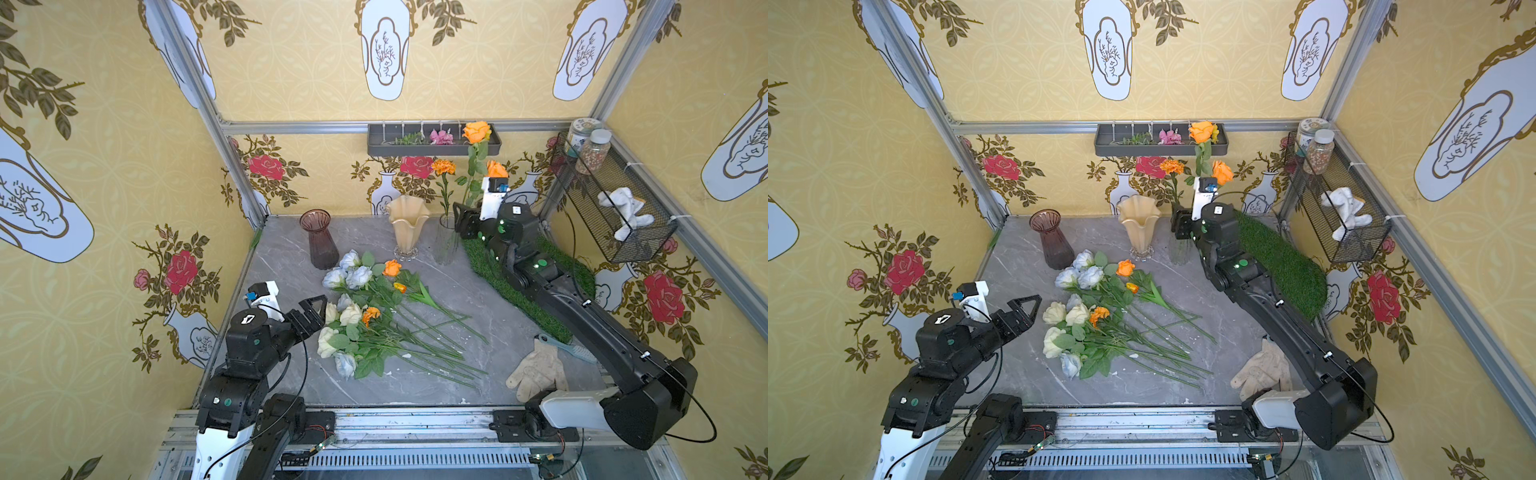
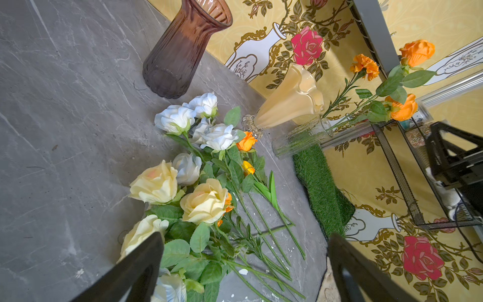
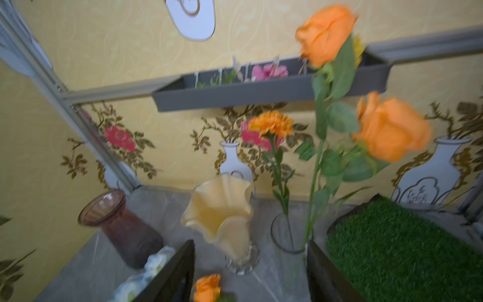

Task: Arrange the flowers in different vases according to their colors
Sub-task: Pick up the flower at the center of the board.

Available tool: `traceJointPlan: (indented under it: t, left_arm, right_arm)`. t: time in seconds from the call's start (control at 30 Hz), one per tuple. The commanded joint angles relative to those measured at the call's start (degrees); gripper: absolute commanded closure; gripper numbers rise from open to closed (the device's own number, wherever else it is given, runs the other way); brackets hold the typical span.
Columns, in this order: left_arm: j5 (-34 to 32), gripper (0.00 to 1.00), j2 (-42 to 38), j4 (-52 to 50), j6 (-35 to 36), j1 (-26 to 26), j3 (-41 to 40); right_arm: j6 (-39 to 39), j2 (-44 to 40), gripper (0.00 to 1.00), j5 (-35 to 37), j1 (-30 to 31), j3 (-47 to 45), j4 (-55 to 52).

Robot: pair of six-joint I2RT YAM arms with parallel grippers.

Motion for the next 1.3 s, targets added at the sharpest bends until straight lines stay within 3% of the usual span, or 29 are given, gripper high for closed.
traceJointPlan:
  t: [0.0, 0.2, 0.47, 0.63, 1.03, 1.27]
  left_arm:
    - [0.61, 0.0, 0.04, 1.62, 0.13, -0.04, -0.26]
    - [0.74, 0.0, -0.19, 1.62, 0.12, -0.39, -0.37]
    - [0.67, 0.0, 0.98, 0.77, 0.28, -1.11, -0.04]
    - [0.7, 0.0, 2.27, 0.5, 0.25, -1.21, 0.26]
    - [0.22, 0.0, 5.26, 0.03, 0.36, -1.27, 0.5]
    - [-0.66, 0.0, 6.0, 0.03, 0.19, -1.16, 0.45]
  right_arm:
    - [7.87, 0.47, 0.35, -5.93, 3.28, -1.21, -22.46]
    - [14.88, 3.77, 0.44, -9.41, 9.36, -5.11, -29.86]
    - [15.69, 16.93, 0.47, -12.59, 10.84, 2.27, -36.29]
    - [15.91, 24.45, 0.48, -11.57, 10.26, 5.56, -35.78]
    - [15.91, 36.99, 0.5, -17.61, 3.19, 12.18, -28.71]
    - [17.22, 40.47, 0.5, -18.94, 3.08, 12.71, -26.94]
